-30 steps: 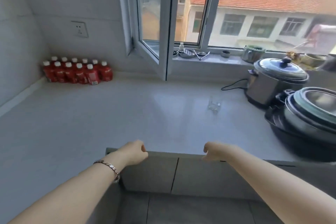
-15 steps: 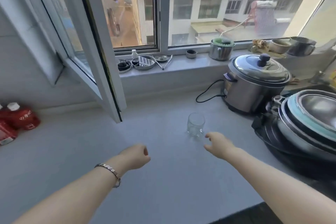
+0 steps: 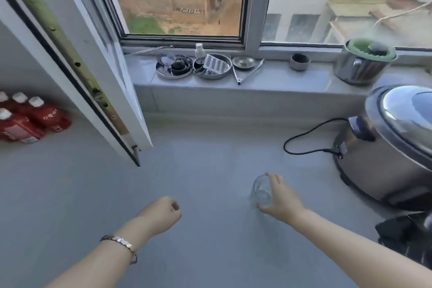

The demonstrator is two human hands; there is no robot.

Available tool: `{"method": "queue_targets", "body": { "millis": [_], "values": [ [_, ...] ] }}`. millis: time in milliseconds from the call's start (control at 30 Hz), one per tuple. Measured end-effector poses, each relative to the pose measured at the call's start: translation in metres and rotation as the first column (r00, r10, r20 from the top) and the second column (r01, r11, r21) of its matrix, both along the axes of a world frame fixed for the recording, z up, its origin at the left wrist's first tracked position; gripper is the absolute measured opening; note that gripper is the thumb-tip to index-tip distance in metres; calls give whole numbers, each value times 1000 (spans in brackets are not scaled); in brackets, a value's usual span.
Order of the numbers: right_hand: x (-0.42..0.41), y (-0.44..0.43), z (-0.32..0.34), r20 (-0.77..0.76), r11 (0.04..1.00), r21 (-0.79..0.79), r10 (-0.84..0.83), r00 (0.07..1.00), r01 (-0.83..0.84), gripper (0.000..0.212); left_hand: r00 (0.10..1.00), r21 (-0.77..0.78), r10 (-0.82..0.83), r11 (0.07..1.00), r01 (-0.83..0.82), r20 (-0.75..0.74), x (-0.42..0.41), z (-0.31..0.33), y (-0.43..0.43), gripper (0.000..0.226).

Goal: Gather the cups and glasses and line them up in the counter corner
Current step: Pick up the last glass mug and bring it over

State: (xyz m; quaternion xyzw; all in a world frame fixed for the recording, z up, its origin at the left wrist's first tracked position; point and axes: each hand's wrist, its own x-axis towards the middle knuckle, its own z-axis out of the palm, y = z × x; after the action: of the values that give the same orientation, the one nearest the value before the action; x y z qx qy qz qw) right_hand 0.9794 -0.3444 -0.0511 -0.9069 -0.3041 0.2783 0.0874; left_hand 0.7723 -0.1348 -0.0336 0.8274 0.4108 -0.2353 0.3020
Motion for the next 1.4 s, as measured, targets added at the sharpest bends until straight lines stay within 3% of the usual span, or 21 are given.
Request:
{"method": "queue_targets", "body": {
  "millis": [100, 233, 400, 500, 600, 967, 1267, 1400],
  "values": [
    [10, 5, 7, 6, 995, -7, 98, 995, -98, 91, 995, 23, 94, 995, -94, -25, -11, 0, -9, 14],
    [-3, 27, 27, 13, 933, -15, 360, 933, -359, 90, 979, 51, 201, 979, -199, -33, -40, 10, -21, 7],
    [-77, 74, 55, 39, 748, 69, 659, 751, -660, 95, 924, 57, 382, 923, -381, -2, -115, 21, -41, 7],
    [-147, 97, 65, 56, 617, 120, 778, 626, -778, 94, 856, 69, 517, 853, -517, 17, -180, 30, -60, 21],
    [-231, 108, 73, 72, 492, 143, 860, 504, -859, 93, 771, 65, 635, 768, -637, 47, -258, 41, -91, 15],
    [-575, 69, 105, 102, 114, 113, 987, 125, -987, 91, 432, 155, 899, 418, -895, 75, -595, 66, -255, 8],
    [-808, 50, 117, 117, -68, 103, 992, -56, -992, 97, 133, 163, 987, 117, -980, 92, -793, 88, -356, 7],
    [-894, 55, 105, 108, -124, 118, 988, -111, -985, 96, 69, 152, 995, 58, -987, 71, -868, 81, -367, 22]
  ]
}}
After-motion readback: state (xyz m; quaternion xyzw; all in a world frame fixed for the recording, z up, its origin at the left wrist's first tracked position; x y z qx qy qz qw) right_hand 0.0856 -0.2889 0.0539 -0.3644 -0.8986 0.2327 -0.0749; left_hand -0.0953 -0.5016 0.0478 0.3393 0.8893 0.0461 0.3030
